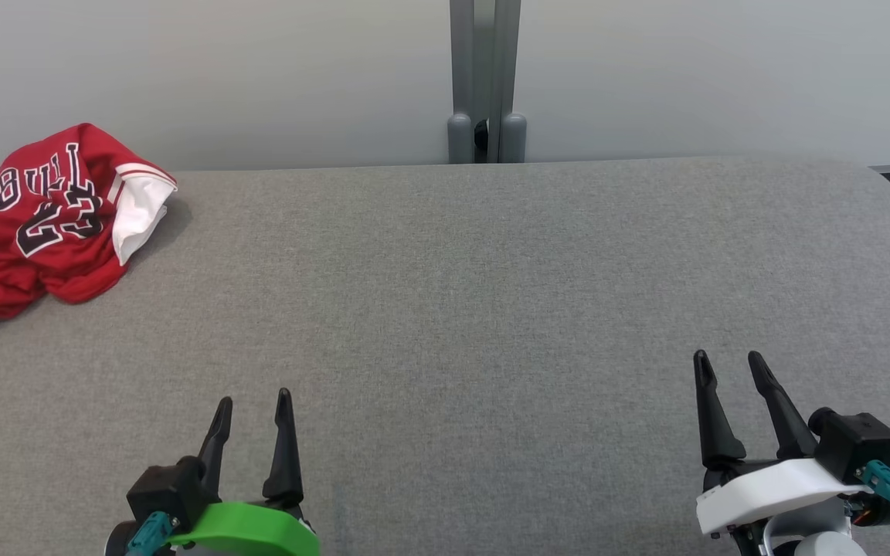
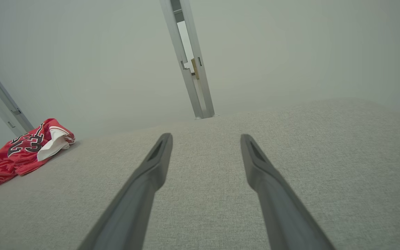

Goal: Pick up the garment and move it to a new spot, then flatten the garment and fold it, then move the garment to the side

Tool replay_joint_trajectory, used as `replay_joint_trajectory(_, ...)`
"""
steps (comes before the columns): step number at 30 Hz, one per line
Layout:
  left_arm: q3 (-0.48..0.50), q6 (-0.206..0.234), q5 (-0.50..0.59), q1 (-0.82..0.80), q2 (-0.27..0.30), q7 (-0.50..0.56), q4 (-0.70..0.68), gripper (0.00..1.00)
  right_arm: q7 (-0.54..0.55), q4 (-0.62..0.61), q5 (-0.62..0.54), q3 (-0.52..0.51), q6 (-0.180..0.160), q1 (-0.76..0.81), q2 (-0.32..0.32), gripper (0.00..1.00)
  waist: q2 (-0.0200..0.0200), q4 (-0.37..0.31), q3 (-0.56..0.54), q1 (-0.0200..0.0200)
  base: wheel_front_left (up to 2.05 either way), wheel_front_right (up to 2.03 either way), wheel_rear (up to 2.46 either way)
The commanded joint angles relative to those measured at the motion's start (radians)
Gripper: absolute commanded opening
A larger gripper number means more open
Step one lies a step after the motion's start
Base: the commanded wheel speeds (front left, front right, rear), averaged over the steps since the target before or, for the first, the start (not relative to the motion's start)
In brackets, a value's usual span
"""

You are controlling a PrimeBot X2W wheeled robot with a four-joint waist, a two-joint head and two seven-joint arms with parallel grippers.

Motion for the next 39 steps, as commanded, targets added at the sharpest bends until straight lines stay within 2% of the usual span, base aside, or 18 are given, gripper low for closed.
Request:
replay_joint_trajectory(1,-0.003,0.003,0.022,0.011,0.007,-0.01,-0.001,1.0,-0.009,0.0,-0.025,0.002,0.0,0.008,-0.006,1.0,-0.0001,0.0,-0.001,0.0,0.0,0.0,0.0)
replay_joint_trajectory(27,-0.024,0.021,0.173,0.027,0.008,-0.059,0.035,1.0,-0.057,0.024,-0.171,0.009,0.0,0.02,-0.007,1.0,-0.0001,0.003,-0.001,0.0,0.0,0.0,0.0)
replay_joint_trajectory(39,-0.018,0.02,0.157,0.021,0.008,-0.057,0.051,1.0,-0.056,0.036,-0.158,0.01,0.0,0.014,-0.007,1.0,-0.0001,0.003,0.005,0.0,0.0,0.0,0.0)
